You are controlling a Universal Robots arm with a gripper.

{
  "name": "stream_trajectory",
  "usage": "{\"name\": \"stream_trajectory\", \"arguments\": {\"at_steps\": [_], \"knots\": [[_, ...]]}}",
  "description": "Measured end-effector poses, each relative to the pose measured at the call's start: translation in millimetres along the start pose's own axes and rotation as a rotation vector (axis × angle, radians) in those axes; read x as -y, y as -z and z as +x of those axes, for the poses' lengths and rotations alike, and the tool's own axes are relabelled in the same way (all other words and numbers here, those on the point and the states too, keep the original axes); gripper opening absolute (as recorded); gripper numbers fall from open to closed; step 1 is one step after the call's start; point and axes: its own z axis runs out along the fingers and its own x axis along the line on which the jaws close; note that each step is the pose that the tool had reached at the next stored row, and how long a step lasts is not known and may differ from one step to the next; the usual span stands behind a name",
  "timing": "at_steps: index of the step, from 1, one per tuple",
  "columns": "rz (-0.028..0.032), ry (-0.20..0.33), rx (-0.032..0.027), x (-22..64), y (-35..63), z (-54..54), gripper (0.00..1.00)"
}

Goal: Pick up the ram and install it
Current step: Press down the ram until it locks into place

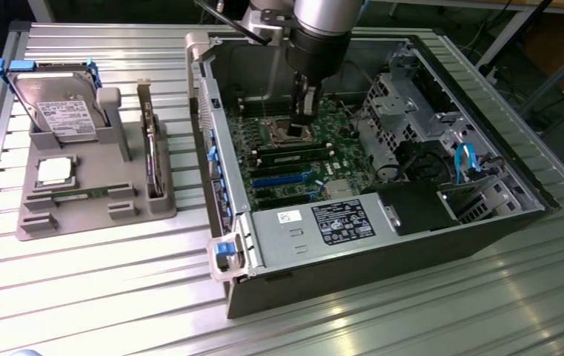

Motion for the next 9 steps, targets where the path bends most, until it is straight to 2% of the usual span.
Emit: {"name": "stream_trajectory", "arguments": {"at_steps": [3,9], "knots": [[-0.0133,-0.143,-0.0026,0.0,0.0,0.0,0.11],[-0.0335,-0.357,-0.0060,0.0,0.0,0.0,0.11]]}}
